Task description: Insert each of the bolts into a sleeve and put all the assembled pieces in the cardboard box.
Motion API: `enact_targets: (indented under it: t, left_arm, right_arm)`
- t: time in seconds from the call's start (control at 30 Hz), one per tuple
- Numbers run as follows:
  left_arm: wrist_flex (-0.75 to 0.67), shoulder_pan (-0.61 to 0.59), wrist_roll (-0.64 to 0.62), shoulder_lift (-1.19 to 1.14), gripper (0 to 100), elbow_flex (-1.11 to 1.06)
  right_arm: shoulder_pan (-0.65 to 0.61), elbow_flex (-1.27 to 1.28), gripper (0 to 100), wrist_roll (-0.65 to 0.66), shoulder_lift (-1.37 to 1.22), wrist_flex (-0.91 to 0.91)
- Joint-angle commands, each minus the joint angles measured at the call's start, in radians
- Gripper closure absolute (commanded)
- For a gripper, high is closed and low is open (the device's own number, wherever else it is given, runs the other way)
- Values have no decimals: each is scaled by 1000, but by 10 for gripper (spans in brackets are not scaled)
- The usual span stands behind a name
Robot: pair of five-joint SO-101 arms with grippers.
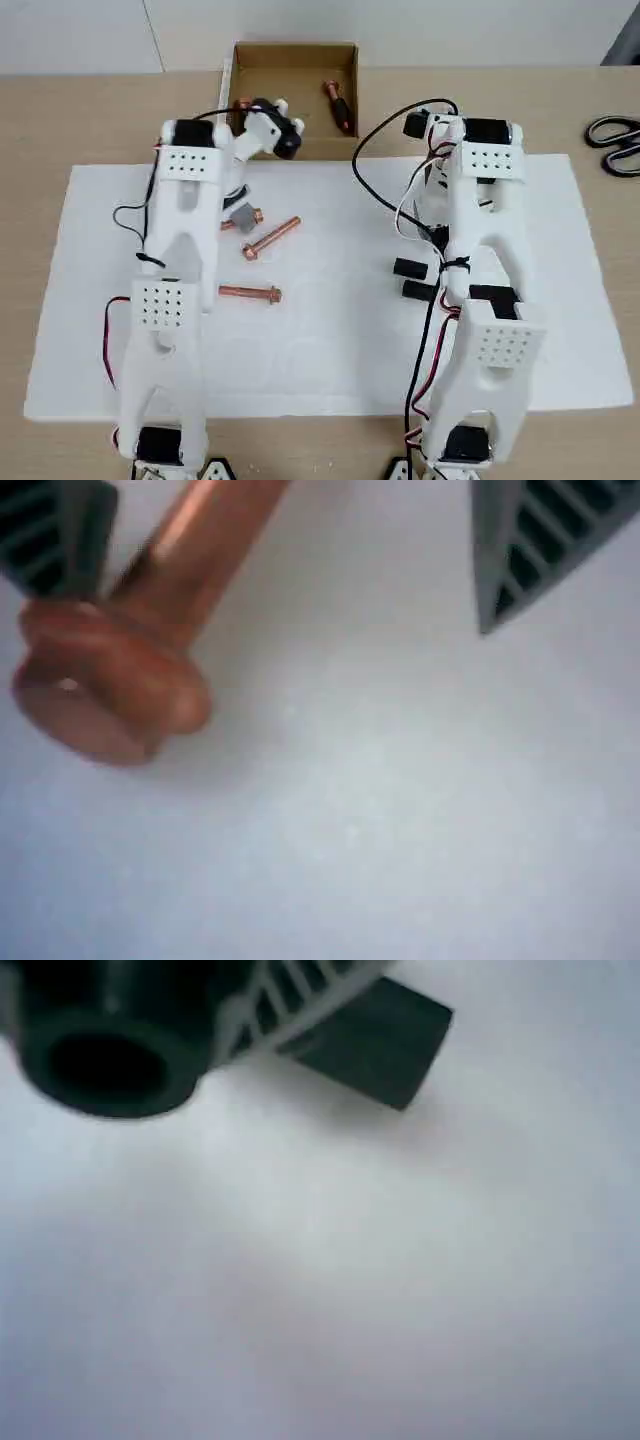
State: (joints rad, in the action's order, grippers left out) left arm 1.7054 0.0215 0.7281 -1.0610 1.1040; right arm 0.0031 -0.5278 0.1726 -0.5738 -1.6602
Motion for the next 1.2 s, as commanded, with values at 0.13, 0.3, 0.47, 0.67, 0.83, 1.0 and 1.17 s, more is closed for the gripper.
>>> enact_targets:
  t: [0.13, 0.3, 0.47, 0.67, 0.83, 1.0, 1.17]
  left_arm:
    - [2, 40, -32, 6, 910, 27]
    - [5, 41, -49, 6, 987, 25]
    - [38, 48, -75, 14, 994, 48]
    - [48, 54, -149, 64, 994, 94]
    - [48, 51, -241, 213, 994, 93]
    - [49, 35, -420, 402, 994, 56]
    - [49, 28, -592, 664, 994, -97]
  right_arm:
    - [5, -5, 994, 9, 67, -5]
    - [5, -5, 994, 11, 65, -4]
    - [5, -5, 993, 11, 65, -4]
    - [5, -5, 993, 11, 65, -4]
    - [2, -5, 993, 11, 71, -4]
    - [2, -8, 991, 8, 76, -7]
    - [2, -9, 995, 11, 96, -13]
